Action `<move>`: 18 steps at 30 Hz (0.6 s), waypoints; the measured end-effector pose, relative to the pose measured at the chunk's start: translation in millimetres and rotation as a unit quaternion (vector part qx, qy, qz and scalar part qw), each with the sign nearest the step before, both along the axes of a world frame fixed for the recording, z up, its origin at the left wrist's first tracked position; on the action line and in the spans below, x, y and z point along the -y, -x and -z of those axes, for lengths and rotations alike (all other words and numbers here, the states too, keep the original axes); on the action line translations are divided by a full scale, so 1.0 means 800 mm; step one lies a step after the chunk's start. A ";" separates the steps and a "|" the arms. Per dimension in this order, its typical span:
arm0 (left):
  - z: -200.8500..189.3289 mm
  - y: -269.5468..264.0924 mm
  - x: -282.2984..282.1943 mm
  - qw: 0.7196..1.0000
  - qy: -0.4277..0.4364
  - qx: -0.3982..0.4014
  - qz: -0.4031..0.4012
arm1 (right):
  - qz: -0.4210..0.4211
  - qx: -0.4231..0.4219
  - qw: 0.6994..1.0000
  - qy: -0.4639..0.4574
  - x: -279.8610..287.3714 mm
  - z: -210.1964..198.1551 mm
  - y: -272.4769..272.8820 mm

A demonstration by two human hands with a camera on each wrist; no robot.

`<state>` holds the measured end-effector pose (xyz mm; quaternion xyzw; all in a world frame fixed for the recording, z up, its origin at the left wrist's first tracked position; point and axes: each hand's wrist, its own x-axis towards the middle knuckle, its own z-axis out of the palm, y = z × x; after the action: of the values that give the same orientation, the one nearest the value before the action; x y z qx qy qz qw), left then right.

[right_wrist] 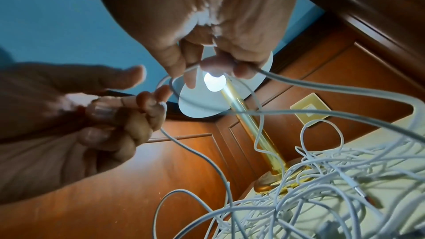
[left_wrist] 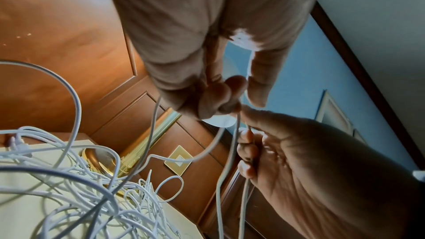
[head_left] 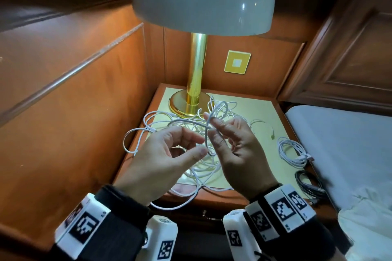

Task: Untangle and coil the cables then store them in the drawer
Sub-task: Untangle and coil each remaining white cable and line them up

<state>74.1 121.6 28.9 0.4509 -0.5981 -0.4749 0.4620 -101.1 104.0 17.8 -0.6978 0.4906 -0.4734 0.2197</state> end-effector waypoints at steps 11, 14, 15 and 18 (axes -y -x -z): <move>0.008 -0.003 0.015 0.992 -0.053 -0.079 -0.084 | -0.009 0.162 0.987 -0.016 0.001 -0.008 0.017; 0.004 -0.027 0.029 0.964 -0.098 -0.177 -0.171 | 0.076 0.354 0.930 -0.059 0.016 -0.013 0.043; 0.004 -0.035 0.032 0.954 -0.104 -0.197 -0.198 | 0.092 0.441 0.890 -0.075 0.020 -0.017 0.053; 0.008 -0.052 0.039 0.929 -0.113 -0.246 -0.251 | 0.089 0.645 0.751 -0.109 0.020 -0.032 0.084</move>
<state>115.5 90.0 22.6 0.5044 -0.2754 -0.5043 0.6445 -168.3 88.3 43.2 -0.1517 0.3406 -0.7715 0.5155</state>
